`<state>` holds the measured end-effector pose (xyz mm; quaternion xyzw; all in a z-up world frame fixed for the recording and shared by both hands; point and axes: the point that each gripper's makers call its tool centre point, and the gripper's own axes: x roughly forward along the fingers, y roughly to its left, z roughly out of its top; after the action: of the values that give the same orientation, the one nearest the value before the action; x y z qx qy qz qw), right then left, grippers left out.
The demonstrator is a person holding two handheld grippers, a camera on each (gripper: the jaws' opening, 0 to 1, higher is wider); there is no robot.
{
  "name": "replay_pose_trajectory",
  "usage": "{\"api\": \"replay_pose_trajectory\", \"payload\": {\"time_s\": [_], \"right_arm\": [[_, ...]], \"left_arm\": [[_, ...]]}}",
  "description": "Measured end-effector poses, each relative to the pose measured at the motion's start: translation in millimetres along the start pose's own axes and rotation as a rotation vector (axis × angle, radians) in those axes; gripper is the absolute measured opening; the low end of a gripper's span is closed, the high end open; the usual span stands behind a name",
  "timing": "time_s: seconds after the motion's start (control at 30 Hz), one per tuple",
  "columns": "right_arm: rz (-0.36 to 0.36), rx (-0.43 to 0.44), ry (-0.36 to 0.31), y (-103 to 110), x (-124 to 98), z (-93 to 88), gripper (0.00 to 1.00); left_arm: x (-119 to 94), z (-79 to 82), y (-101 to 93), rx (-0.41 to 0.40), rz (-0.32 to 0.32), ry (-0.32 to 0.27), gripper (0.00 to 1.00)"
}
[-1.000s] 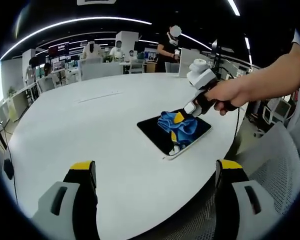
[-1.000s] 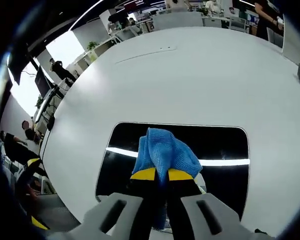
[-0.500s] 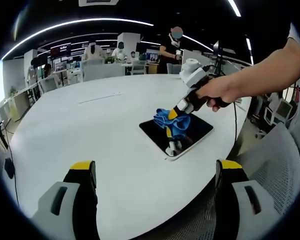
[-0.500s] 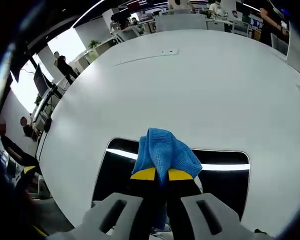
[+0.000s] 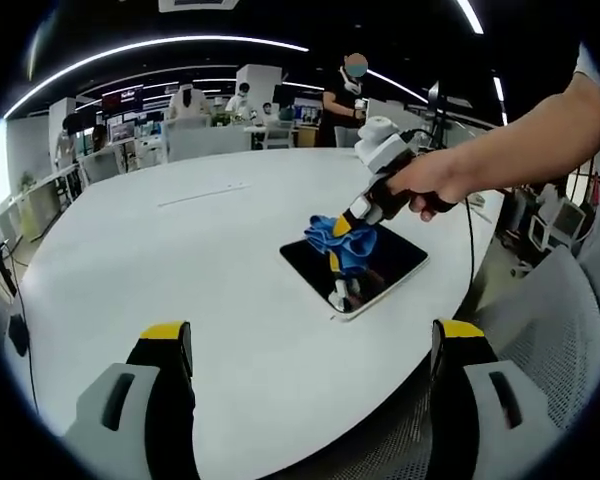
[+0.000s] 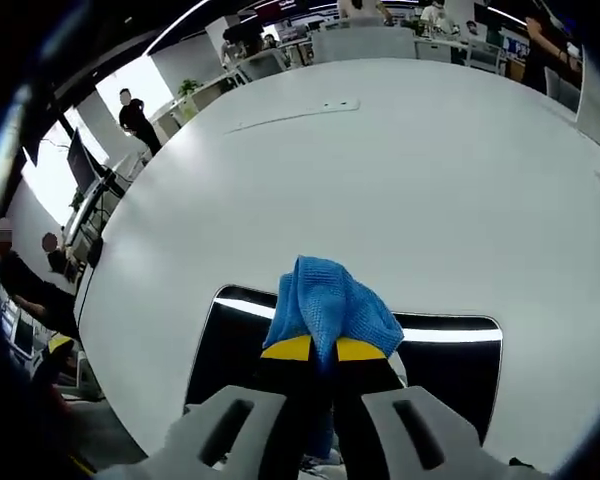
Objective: Wipe the mirror surface with the cleaning cloth until all visible marks leave the cleaned area.
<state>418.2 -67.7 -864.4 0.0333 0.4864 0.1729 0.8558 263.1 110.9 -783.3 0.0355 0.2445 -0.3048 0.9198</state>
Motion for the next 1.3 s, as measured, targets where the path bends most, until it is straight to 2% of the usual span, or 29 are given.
{"api": "replay_pose_trajectory", "payload": {"time_s": [0.5,0.63,1.3], "right_arm": [[-0.002,-0.020,0.004,-1.4,0.8,0.1,0.01],[-0.008,-0.010,0.004,-10.1,-1.6,-1.1,0.01],[-0.020,-0.024,0.007,-26.4,-9.4,-5.6,0.01]], "left_arm": [[-0.8,-0.5,0.0,0.007,0.004,0.000,0.99],[-0.9,-0.9,-0.3,0.007,0.003,0.003,0.99],[-0.7,-0.9,1.4,0.012,0.010,0.003,0.99]]}}
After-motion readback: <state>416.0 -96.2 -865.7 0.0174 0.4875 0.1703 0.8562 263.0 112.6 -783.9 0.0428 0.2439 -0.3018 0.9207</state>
